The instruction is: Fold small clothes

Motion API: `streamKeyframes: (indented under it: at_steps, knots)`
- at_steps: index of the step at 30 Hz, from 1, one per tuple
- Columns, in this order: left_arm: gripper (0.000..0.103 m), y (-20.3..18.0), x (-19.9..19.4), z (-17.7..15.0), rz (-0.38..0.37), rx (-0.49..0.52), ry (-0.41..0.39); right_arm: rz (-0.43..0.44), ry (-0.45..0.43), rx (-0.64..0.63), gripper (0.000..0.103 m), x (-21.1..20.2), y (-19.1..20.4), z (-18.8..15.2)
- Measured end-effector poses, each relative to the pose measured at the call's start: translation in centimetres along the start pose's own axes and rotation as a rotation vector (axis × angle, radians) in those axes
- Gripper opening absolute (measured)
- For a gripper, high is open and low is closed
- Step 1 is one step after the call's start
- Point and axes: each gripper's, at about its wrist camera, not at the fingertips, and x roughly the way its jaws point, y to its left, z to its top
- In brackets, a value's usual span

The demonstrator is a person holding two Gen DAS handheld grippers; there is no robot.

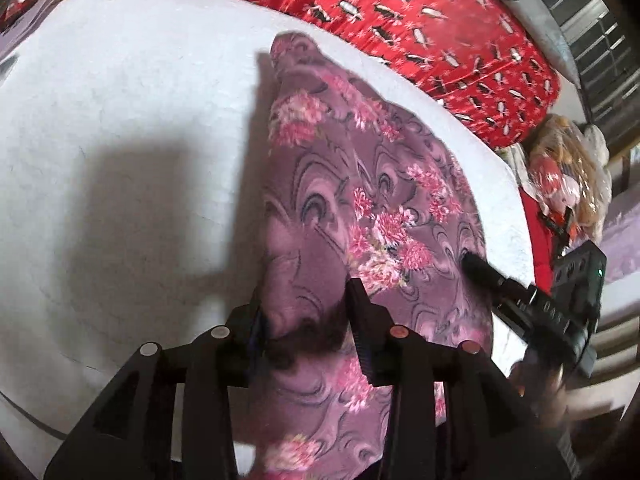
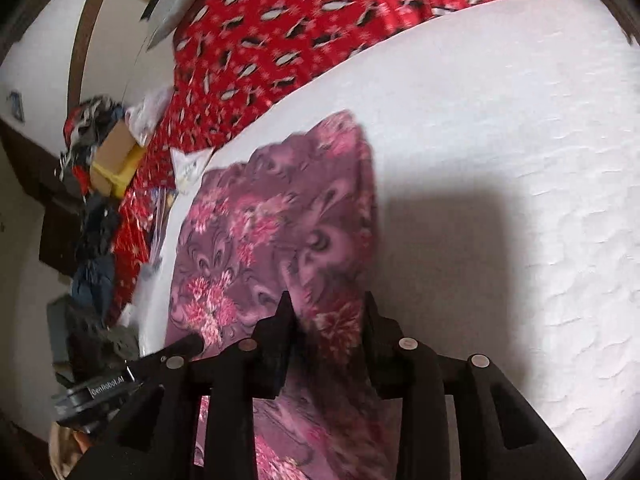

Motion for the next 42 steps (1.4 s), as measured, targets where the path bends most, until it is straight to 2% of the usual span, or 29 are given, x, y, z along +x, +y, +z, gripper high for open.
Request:
streamKeyframes:
  at_steps: [4,6,7,10,12,13,14,17,19,20,21,22,23,24,25,27,29,31,32,33,34,36,37,39,42]
  knots:
    - [0.036,0.0,-2.6,1.8,-0.003,0.011,-0.105,-0.001,-0.093,0.059,0.036,-2.5,-0.9,2.1]
    - [0.036,-1.1,-2.8,3.8,0.000,0.034,-0.134,0.013,-0.084,0.053,0.036,-2.1,-0.5,3.3]
    - [0.036,-1.7,-2.6,4.7,0.015,0.053,-0.140,0.003,-0.068,0.046,0.041,-1.4,-0.1,3.9]
    - [0.036,-3.3,-1.1,7.0,0.063,0.107,-0.136,-0.045,-0.014,0.035,0.042,1.4,0.8,5.6]
    - [0.036,-3.7,0.0,8.1,0.092,0.127,-0.124,-0.035,-0.010,0.037,0.033,2.3,1.2,6.3]
    - [0.036,-4.0,1.1,8.8,0.116,0.144,-0.111,-0.024,-0.021,0.029,0.011,2.6,1.6,6.7]
    - [0.036,-4.1,1.9,9.1,0.137,0.154,-0.104,-0.030,-0.037,0.012,0.007,2.7,1.9,7.0]
    - [0.039,-3.6,5.1,9.7,0.242,0.174,-0.090,-0.048,-0.115,-0.005,0.004,2.4,1.4,7.4]
    - [0.048,-2.5,6.5,9.7,0.227,0.155,-0.085,-0.078,-0.081,0.047,0.005,3.5,-0.8,7.3]
    - [0.049,-2.2,6.4,9.7,0.217,0.150,-0.096,-0.086,-0.044,0.077,0.003,4.5,-2.2,7.0]
    - [0.049,-2.2,6.2,9.7,0.210,0.151,-0.092,-0.061,-0.052,0.090,0.004,4.5,-2.7,6.9]
    - [0.049,-2.1,5.8,9.8,0.203,0.154,-0.085,-0.045,-0.055,0.099,0.010,4.1,-2.8,6.9]
    - [0.049,-2.1,5.0,9.8,0.195,0.154,-0.081,-0.072,-0.064,0.092,0.020,3.5,-2.4,7.1]
    - [0.049,-2.3,4.3,9.9,0.189,0.155,-0.082,-0.100,-0.079,0.067,0.020,2.7,-1.6,7.2]
    - [0.048,-2.2,3.2,9.6,0.179,0.158,-0.092,-0.091,-0.101,0.026,0.020,1.8,-0.7,7.2]
    - [0.049,-2.0,1.3,8.5,0.151,0.173,-0.122,-0.002,-0.126,-0.047,0.020,0.3,1.0,6.8]
    - [0.055,-1.7,1.2,7.2,0.153,0.177,-0.120,0.048,-0.133,-0.118,0.020,-0.4,2.5,5.7]
    - [0.061,-1.4,3.3,6.2,0.209,0.193,-0.056,-0.001,-0.072,-0.184,0.017,1.2,3.0,4.4]
    - [0.061,-1.2,3.9,5.9,0.209,0.200,-0.042,-0.086,0.005,-0.204,0.013,3.2,2.7,3.7]
    - [0.061,-1.0,3.6,5.8,0.200,0.192,-0.056,-0.111,0.017,-0.214,0.013,4.1,2.2,3.3]
    - [0.061,-0.9,2.8,5.8,0.196,0.174,-0.052,-0.097,-0.013,-0.208,0.013,3.6,2.2,3.2]
    - [0.060,-1.0,0.6,5.4,0.187,0.161,-0.052,-0.120,-0.020,-0.163,0.015,2.1,2.6,3.3]
    - [0.060,-1.0,-0.5,4.7,0.182,0.169,-0.072,-0.103,-0.028,-0.168,0.020,1.1,3.0,3.0]
    - [0.060,-1.2,-2.0,3.4,0.171,0.188,-0.098,-0.060,-0.035,-0.226,0.020,-0.6,4.1,1.8]
    - [0.061,-1.0,-1.3,1.1,0.212,0.216,-0.072,-0.045,-0.011,-0.270,0.021,-0.8,4.6,-0.6]
